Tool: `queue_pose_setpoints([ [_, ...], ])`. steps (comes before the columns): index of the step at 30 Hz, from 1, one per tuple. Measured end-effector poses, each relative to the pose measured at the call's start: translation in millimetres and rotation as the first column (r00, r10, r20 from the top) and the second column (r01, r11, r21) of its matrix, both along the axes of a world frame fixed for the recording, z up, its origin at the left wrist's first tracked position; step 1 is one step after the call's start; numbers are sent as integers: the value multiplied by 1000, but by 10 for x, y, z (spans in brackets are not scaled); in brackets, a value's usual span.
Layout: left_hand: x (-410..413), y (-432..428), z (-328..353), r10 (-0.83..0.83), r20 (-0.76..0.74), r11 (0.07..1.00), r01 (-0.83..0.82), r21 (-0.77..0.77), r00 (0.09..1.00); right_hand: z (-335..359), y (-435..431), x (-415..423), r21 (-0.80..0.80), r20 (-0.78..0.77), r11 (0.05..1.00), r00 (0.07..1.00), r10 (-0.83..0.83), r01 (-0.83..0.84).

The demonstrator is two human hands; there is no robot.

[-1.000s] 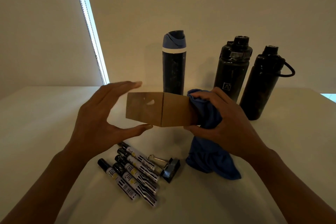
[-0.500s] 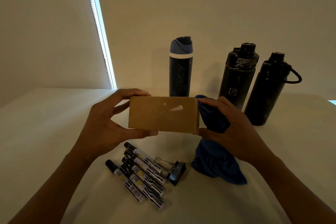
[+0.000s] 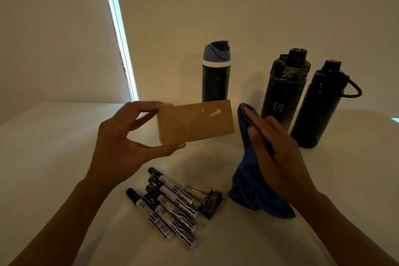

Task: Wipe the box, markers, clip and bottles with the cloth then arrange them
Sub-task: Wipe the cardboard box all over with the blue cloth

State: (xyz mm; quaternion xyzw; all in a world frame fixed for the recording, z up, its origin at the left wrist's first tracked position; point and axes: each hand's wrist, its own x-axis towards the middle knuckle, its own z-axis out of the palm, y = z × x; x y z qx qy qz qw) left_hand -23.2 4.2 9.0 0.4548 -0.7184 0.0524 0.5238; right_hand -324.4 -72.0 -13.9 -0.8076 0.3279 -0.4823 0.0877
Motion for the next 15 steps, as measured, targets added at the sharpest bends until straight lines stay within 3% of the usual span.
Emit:
queue_pose_setpoints([
  [4, 34, -18, -23, 75, 56, 997, -73, -36, 996, -39, 98, 62, -145, -93, 989, 995, 21, -34],
  [9, 10, 9, -3, 119, 48, 991, -116, -70, 992, -65, 141, 92, -184, -338, 983, 939, -59, -5],
  [15, 0, 31, 19, 106, 51, 993, -103, -49, 993, -51, 158, 113, -213, -390, 977, 917, -89, 4],
])
